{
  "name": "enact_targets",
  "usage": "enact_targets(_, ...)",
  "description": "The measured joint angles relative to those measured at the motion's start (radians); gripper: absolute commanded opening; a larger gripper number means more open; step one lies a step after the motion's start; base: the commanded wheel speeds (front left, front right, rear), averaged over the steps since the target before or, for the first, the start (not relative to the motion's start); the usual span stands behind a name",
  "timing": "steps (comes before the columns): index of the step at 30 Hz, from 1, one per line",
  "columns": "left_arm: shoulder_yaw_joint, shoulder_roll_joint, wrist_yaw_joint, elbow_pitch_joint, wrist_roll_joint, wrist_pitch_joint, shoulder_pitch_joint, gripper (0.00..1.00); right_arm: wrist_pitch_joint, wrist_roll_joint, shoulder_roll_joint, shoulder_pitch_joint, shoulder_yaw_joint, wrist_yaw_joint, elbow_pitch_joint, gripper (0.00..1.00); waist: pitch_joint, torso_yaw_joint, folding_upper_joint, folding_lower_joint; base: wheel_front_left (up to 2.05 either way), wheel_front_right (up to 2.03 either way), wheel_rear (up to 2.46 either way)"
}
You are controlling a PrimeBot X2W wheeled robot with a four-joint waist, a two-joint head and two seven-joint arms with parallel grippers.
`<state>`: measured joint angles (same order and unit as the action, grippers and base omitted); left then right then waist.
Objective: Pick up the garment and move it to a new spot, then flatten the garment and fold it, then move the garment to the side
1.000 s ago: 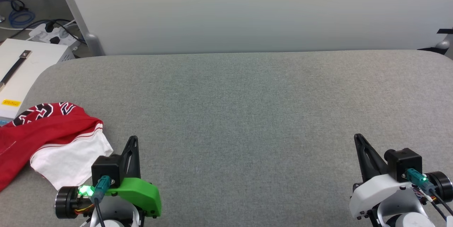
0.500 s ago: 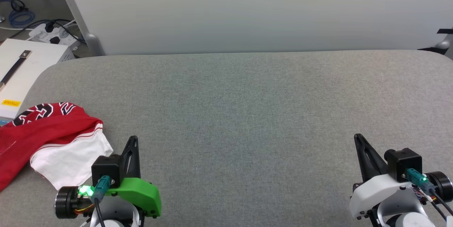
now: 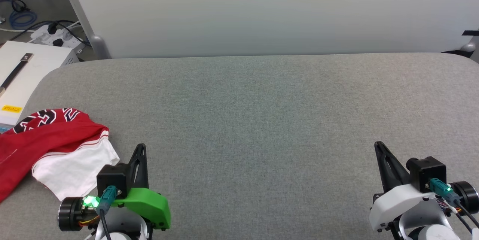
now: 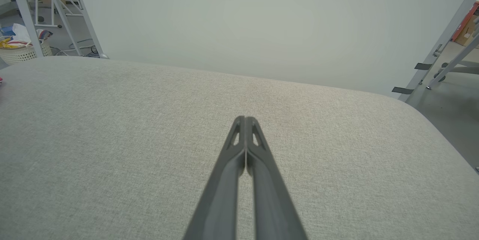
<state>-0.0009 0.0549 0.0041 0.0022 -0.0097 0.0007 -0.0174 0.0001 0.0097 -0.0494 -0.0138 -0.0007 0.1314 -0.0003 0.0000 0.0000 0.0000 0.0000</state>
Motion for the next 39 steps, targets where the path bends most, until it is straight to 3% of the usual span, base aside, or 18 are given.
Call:
enact_targets(15,0.000,0.000,0.000,0.000,0.000,0.000,0.000,0.00,0.000,0.000,0.000,0.000,0.000,0.000,0.000,0.00,0.000,0.000,0.0000,0.0000,0.00,0.00,0.00)
enact_targets(16,0.000,0.000,0.000,0.000,0.000,0.000,0.000,1.00,0.000,0.000,0.000,0.000,0.000,0.000,0.000,1.00,0.000,0.000,0.0000,0.0000,0.00,0.00,0.00)
enact_targets(39,-0.004,0.000,-0.011,0.017,-0.028,-0.033,-0.001,1.00,-0.032,0.053,0.000,0.000,0.002,0.000,0.016,1.00,-0.002,0.001,0.0000,0.0000,0.00,0.00,0.00)
